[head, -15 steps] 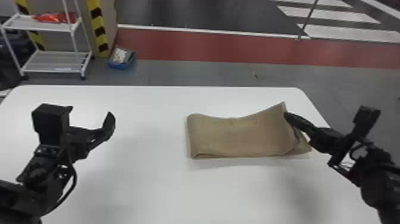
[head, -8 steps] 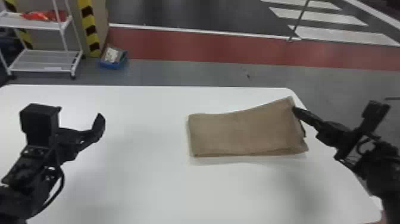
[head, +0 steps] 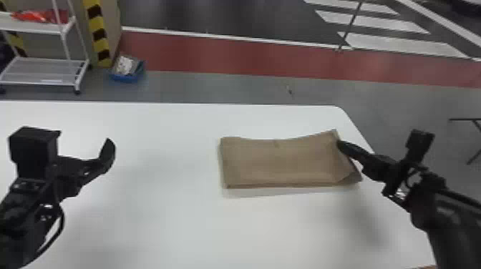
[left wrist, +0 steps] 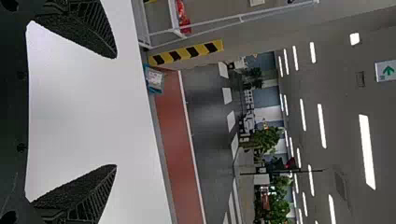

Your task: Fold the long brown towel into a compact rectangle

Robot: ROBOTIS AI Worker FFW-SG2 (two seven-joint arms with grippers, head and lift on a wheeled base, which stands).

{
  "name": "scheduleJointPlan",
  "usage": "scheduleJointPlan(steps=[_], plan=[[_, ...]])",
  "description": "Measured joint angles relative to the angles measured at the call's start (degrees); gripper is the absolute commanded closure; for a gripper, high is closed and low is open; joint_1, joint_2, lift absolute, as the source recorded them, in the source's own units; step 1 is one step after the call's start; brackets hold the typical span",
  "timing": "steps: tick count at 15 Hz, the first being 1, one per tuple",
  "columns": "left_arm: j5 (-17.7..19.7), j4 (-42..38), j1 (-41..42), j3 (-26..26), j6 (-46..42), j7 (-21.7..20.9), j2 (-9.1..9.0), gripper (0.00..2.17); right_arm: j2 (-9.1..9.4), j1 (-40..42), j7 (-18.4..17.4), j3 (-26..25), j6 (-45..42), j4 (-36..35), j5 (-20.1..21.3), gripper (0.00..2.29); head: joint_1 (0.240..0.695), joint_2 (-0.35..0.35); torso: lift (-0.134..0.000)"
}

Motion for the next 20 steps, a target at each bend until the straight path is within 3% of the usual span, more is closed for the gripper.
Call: scheduleJointPlan(steps=[6, 11, 14, 18, 20], plan=[[0.2, 0.3, -0.3, -0.1, -0.3, 0.0, 0.03, 0.04, 1.09, 6.2, -1.3, -6.8, -2.2, -9.4, -2.5, 0.05, 0.695, -0.248, -0.128], [0.6, -0.1, -0.7, -0.8, -0.7, 0.0, 0.09, 0.05, 0.44, 10.6, -0.8, -10.4, -2.0, -11.2, -2.6, 0.06, 0.695, -0.298, -0.128], [2.9, -0.9, -0.5, -2.2, -0.5, -0.3, -0.06, 0.15, 1.05, 12.8, -0.8, -11.2, -4.6, -11.1, -2.8, 0.07, 0.695, -0.327, -0.128], [8.0, -1.6, -1.4, -6.5, 2.2, -2.2, -1.92, 0.27, 2.21, 14.6, -0.3, -12.0, -6.3, -11.4, -2.9, 0.07, 0.695, -0.350, -0.128], [10.4, -0.9, -3.1, -9.4, 4.8, -3.4, -4.07, 0.28, 2.65, 15.6, -0.1, -12.4, -7.0, -12.1, -3.4, 0.07, 0.695, -0.350, -0.128]])
